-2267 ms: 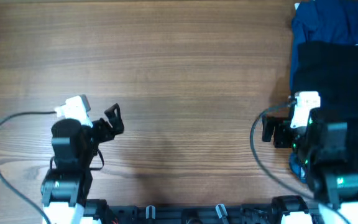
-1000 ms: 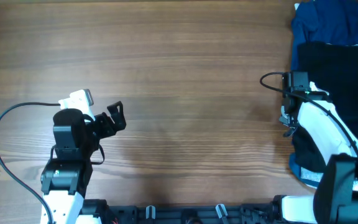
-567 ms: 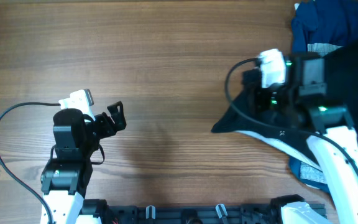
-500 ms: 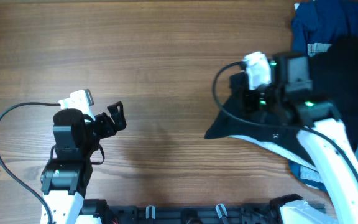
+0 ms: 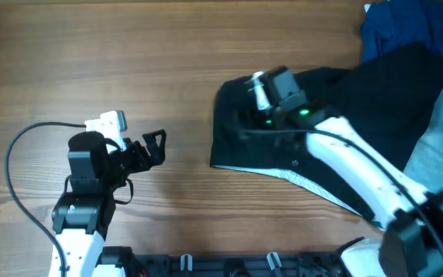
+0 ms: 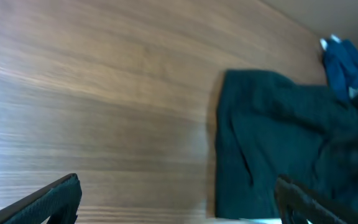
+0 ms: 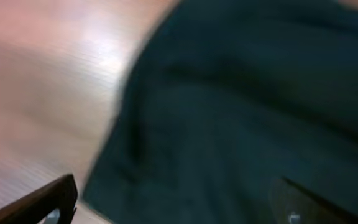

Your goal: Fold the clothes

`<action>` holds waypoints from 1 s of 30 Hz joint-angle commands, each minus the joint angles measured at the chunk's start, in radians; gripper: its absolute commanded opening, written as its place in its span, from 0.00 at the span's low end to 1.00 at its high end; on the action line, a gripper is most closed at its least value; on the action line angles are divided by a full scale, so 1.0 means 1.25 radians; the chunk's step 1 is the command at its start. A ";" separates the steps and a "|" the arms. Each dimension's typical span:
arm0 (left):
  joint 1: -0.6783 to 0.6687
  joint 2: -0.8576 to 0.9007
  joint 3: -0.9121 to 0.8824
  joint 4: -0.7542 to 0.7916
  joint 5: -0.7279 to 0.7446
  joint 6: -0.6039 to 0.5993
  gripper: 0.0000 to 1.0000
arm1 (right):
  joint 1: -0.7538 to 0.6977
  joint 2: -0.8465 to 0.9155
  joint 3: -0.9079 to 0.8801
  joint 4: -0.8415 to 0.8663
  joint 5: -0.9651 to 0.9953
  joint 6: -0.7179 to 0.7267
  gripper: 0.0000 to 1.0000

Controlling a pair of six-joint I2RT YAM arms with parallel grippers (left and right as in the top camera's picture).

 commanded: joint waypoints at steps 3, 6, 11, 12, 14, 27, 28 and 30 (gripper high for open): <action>-0.081 0.132 0.015 0.029 0.086 -0.058 1.00 | -0.163 -0.187 0.033 -0.097 0.120 0.073 1.00; -0.178 0.245 0.015 0.125 0.107 -0.140 1.00 | -0.203 -0.230 0.033 -0.137 0.121 0.071 1.00; -0.350 0.496 0.015 0.348 0.103 -0.274 0.97 | -0.218 -0.234 0.032 -0.184 0.121 0.073 1.00; -0.370 0.542 0.015 0.391 0.103 -0.297 0.97 | -0.218 -0.234 0.032 -0.185 0.121 0.073 1.00; -0.396 0.596 0.015 0.446 0.103 -0.344 0.95 | -0.218 -0.234 0.032 -0.190 0.120 0.074 1.00; -0.444 0.647 0.015 0.493 0.103 -0.361 0.04 | -0.218 -0.234 0.032 -0.199 0.124 0.074 1.00; -0.431 0.636 0.015 0.486 0.103 -0.360 0.04 | -0.218 -0.234 0.032 -0.199 0.134 0.073 1.00; -0.387 0.597 0.015 0.460 0.103 -0.354 0.04 | -0.218 -0.234 0.032 -0.203 0.152 0.073 1.00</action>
